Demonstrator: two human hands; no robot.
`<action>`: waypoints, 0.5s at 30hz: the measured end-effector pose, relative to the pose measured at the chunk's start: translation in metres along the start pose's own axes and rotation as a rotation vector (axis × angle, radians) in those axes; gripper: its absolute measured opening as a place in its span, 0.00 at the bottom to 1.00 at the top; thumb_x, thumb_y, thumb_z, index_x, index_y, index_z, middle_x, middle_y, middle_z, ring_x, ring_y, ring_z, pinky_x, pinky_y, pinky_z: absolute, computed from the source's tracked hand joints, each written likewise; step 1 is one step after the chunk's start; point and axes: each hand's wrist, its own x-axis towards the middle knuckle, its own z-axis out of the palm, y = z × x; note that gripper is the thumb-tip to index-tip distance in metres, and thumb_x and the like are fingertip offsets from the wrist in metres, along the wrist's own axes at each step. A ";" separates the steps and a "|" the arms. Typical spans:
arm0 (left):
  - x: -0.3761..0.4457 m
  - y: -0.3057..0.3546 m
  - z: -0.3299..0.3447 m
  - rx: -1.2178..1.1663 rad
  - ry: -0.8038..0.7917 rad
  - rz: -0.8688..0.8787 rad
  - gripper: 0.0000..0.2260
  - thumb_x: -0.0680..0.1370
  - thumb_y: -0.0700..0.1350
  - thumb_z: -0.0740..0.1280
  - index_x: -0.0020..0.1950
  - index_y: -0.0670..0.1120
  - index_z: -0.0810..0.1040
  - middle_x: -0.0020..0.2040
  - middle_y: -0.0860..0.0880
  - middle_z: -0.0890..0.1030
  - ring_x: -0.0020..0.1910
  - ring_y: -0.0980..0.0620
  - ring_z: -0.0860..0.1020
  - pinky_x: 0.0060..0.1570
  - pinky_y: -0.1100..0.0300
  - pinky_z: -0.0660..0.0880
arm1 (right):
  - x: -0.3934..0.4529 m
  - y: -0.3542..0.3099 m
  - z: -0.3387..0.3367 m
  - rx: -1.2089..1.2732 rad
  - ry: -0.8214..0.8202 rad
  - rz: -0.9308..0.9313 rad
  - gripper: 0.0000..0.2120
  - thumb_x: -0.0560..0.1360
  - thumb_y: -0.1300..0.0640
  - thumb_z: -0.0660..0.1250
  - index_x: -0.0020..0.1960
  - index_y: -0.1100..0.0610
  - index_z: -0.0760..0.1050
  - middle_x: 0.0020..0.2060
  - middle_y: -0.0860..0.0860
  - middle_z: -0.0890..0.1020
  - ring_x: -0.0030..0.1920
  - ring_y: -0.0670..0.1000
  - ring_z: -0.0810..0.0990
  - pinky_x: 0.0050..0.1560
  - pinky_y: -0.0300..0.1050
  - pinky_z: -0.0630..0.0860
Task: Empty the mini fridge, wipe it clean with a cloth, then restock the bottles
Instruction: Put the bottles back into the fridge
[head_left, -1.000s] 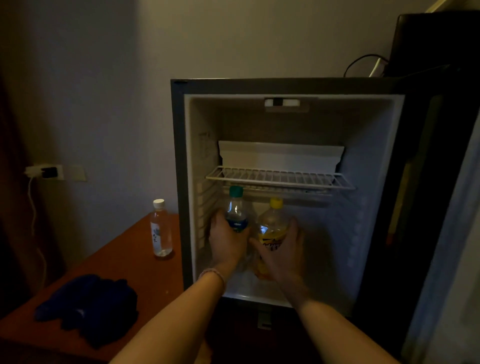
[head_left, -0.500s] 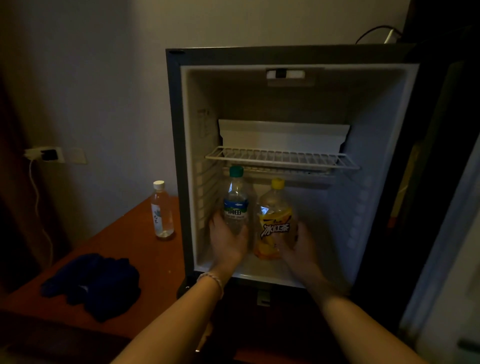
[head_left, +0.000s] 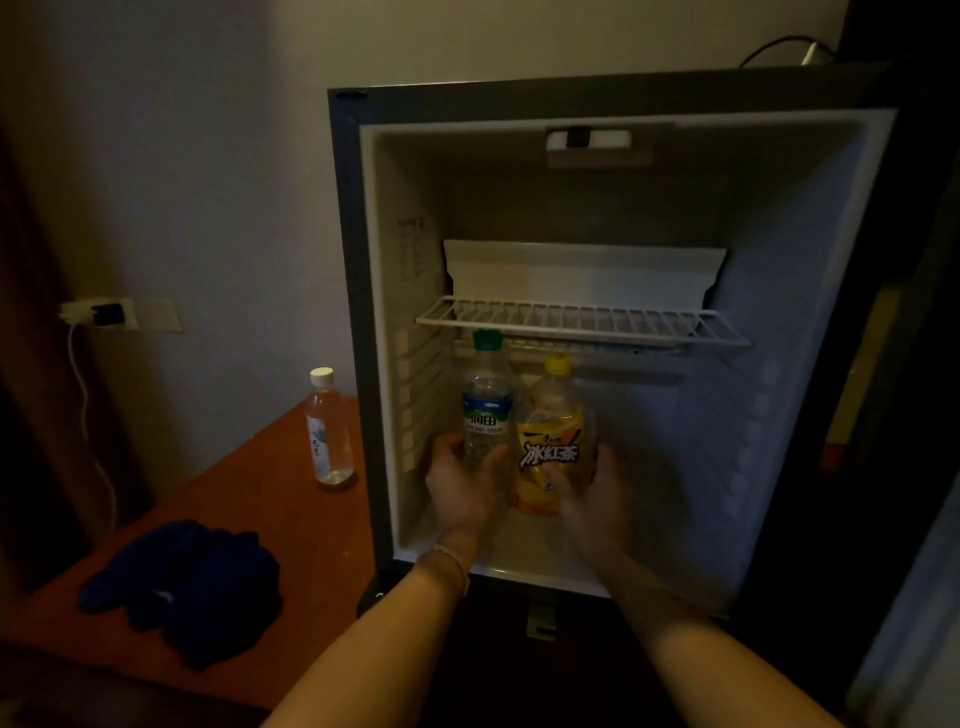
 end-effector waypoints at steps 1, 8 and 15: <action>0.003 0.000 0.002 -0.009 0.004 0.004 0.14 0.74 0.42 0.76 0.53 0.49 0.74 0.50 0.55 0.79 0.55 0.51 0.80 0.58 0.53 0.76 | 0.003 0.001 0.001 -0.002 -0.005 0.002 0.26 0.71 0.49 0.75 0.65 0.53 0.70 0.58 0.51 0.76 0.59 0.53 0.77 0.60 0.57 0.75; 0.018 -0.010 0.013 -0.029 0.053 0.022 0.13 0.74 0.43 0.76 0.54 0.48 0.74 0.49 0.53 0.80 0.52 0.52 0.79 0.53 0.55 0.75 | 0.022 0.016 0.018 -0.036 0.012 -0.012 0.33 0.63 0.31 0.67 0.63 0.47 0.70 0.58 0.51 0.79 0.59 0.54 0.78 0.58 0.59 0.77; 0.027 -0.013 0.019 -0.002 0.044 0.048 0.12 0.76 0.37 0.73 0.53 0.46 0.72 0.45 0.57 0.77 0.44 0.66 0.74 0.36 0.78 0.70 | 0.032 0.009 0.028 -0.081 0.064 -0.052 0.30 0.68 0.45 0.77 0.64 0.56 0.72 0.61 0.57 0.78 0.61 0.59 0.77 0.60 0.59 0.75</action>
